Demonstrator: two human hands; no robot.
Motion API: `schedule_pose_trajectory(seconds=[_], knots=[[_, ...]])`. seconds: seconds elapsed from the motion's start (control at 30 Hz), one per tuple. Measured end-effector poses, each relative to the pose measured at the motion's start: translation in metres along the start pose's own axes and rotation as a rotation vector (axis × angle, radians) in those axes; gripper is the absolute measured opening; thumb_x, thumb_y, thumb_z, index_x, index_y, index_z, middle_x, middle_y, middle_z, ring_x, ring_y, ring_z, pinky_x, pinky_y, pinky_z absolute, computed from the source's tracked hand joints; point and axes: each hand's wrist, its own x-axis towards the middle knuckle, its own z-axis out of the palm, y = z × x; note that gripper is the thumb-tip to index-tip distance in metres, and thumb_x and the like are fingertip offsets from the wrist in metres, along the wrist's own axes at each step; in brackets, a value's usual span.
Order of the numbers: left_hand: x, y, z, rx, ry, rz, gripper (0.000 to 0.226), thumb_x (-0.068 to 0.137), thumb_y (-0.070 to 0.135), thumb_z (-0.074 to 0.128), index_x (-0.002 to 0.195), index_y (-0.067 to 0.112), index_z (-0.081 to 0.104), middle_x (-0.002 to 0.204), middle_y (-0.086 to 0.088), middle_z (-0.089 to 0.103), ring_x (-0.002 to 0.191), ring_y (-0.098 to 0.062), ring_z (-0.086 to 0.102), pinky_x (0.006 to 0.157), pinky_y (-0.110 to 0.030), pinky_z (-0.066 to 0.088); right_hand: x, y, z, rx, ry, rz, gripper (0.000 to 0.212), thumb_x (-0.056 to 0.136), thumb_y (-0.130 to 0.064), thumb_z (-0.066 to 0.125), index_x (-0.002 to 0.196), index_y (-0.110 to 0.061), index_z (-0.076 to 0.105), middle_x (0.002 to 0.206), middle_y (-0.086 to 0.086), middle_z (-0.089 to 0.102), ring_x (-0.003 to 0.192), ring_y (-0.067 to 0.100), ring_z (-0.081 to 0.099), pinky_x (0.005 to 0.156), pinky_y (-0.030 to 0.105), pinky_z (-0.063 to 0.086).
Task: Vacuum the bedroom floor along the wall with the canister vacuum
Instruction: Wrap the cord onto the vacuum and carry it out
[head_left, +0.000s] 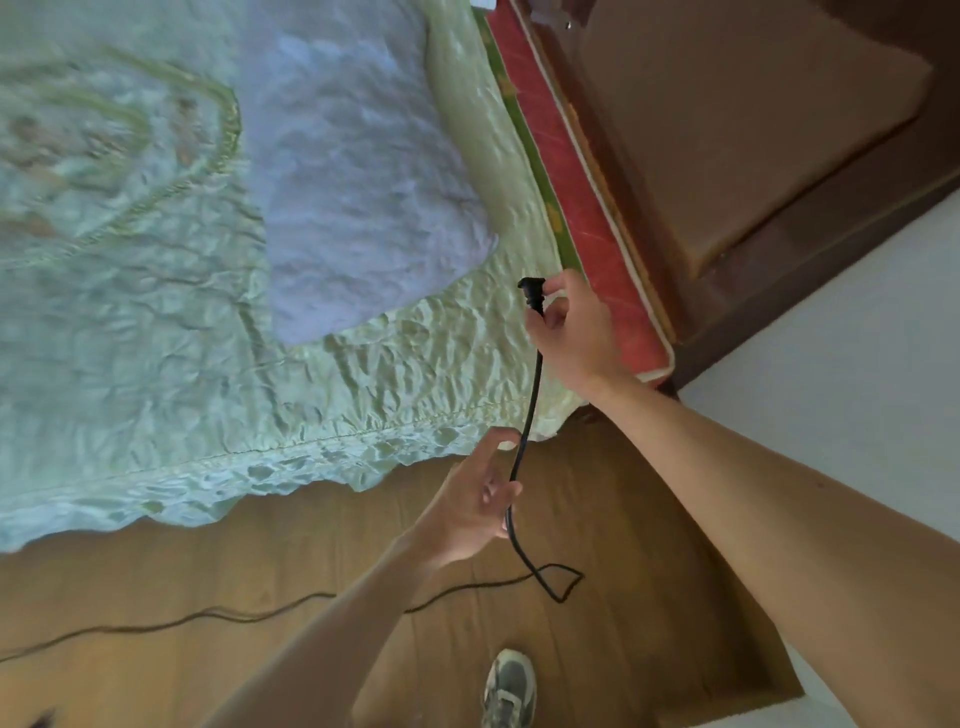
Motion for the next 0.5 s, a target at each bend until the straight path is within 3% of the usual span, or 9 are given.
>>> schedule_pose_trajectory(seconds=[0.23,0.37,0.5], knots=[[-0.055,-0.045,-0.082,-0.133,0.145,-0.051,0.036,0.101,0.011,0.052,0.129,0.031,0.041,0.061,0.009,0.042,0.059,-0.014,0.055,0.064,-0.042,0.064,0.003,-0.079,0.118,0.045,-0.137,-0.115,0.016,0.091,-0.010,0.062,0.096,-0.017,0.049,0.053,0.000,0.049,0.045,0.010,0.042,0.047,0.024,0.033],[-0.095,-0.077,-0.127,-0.194,0.219,-0.072,0.035,0.101,0.010,0.051,0.130,0.028,0.040,0.054,0.016,0.045,0.052,-0.003,0.053,0.066,-0.044,0.064,-0.010,-0.122,0.189,0.055,-0.208,-0.176,0.014,0.092,-0.011,0.063,0.099,-0.009,0.050,0.052,0.001,0.050,0.045,0.011,0.042,0.048,0.024,0.034],[-0.139,-0.106,-0.173,-0.249,0.286,-0.098,0.038,0.100,0.009,0.050,0.122,0.039,0.042,0.063,0.004,0.047,0.064,-0.021,0.060,0.067,-0.043,0.064,-0.029,-0.168,0.261,0.068,-0.264,-0.231,0.015,0.092,-0.012,0.063,0.099,-0.007,0.050,0.051,0.013,0.053,0.048,0.027,0.046,0.050,0.035,0.036]])
